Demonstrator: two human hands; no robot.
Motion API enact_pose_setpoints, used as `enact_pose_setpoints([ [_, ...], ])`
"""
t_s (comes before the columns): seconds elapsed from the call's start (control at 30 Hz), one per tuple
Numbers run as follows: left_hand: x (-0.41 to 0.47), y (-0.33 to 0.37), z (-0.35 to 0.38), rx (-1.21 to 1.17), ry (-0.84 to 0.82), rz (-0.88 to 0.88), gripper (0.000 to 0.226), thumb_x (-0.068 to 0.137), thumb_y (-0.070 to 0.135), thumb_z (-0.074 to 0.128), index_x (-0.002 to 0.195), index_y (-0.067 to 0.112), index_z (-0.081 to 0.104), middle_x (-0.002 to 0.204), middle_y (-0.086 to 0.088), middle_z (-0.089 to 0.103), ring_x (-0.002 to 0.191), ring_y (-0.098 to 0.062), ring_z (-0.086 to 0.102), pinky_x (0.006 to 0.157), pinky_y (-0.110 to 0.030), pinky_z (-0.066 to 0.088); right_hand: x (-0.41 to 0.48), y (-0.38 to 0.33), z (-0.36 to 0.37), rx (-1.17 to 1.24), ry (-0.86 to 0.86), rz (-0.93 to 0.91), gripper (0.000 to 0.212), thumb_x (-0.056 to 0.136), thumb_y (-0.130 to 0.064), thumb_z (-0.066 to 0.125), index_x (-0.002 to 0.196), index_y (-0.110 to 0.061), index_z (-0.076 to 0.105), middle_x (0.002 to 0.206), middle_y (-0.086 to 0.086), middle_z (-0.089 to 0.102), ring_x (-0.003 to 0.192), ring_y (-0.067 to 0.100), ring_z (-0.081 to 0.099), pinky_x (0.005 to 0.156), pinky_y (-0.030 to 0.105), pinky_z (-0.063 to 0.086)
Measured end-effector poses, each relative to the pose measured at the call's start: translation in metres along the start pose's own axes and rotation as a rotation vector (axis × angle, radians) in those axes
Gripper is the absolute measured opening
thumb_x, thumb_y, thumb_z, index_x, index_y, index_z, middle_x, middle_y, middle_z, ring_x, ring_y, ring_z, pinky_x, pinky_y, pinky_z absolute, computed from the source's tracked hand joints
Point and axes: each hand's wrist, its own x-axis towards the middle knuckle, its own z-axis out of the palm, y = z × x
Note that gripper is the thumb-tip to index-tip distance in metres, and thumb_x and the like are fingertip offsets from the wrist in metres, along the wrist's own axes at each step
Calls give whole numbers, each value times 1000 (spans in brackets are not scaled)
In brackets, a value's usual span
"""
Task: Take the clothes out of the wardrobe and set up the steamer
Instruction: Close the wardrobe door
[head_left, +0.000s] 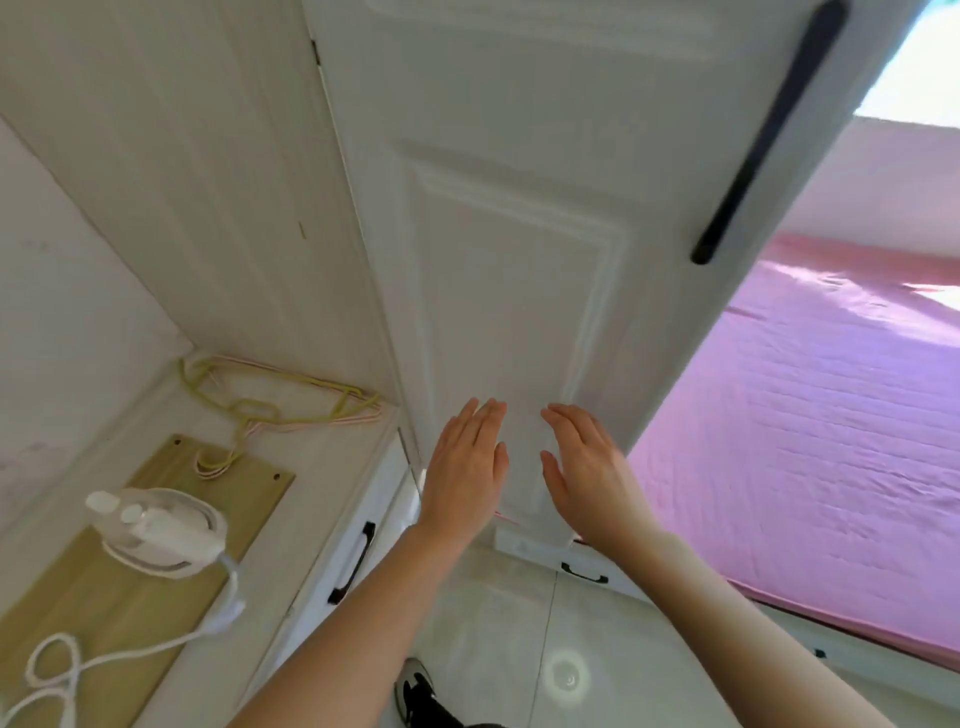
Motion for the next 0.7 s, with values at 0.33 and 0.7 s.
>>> enact_pose_setpoints([
  [0.33, 19, 83, -16, -50, 216, -46, 46, 100, 17, 41, 145, 10, 36, 154, -5, 31, 145, -21, 20, 116, -40, 26, -16, 36, -79, 162, 46, -91, 34, 92, -12, 56, 126, -6, 53, 123, 7, 57, 115, 26, 54, 94, 29, 43],
  [0.7, 93, 120, -66, -59, 451, 77, 56, 101, 22, 35, 152, 10, 14, 161, -9, 8, 148, -28, -4, 119, -51, 3, 22, 52, -138, 452, 310, 137, 10, 92, -23, 58, 101, -21, 53, 89, -12, 59, 82, 2, 58, 69, 32, 52],
])
